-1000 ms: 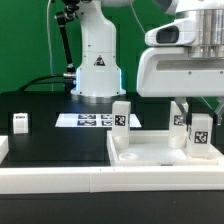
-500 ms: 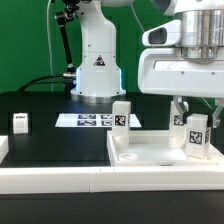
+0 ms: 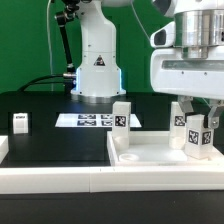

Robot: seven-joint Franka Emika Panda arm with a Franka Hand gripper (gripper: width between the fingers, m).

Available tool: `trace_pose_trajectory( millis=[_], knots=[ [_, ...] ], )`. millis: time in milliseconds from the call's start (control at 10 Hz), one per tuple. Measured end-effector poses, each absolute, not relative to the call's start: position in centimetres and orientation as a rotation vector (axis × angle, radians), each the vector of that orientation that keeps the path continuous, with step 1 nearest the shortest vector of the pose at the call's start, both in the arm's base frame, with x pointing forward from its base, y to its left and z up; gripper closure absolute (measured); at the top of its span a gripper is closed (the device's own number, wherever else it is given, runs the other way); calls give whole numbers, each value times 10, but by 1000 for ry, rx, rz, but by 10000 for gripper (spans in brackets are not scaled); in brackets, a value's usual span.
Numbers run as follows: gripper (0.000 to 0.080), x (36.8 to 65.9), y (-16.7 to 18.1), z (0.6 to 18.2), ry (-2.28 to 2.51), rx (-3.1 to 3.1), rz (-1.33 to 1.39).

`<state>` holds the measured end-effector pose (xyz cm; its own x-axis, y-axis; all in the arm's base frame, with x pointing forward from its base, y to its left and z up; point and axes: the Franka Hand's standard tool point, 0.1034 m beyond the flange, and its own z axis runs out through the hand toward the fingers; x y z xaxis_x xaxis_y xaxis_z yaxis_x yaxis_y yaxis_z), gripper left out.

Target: Assemble square table

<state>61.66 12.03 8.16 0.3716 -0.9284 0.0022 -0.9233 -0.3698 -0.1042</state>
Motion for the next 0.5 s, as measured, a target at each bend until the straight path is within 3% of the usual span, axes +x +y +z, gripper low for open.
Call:
trace_pose_trajectory(
  millis=[500],
  knots=[
    [509,617,120,81,2008,-2282,-64]
  ],
)
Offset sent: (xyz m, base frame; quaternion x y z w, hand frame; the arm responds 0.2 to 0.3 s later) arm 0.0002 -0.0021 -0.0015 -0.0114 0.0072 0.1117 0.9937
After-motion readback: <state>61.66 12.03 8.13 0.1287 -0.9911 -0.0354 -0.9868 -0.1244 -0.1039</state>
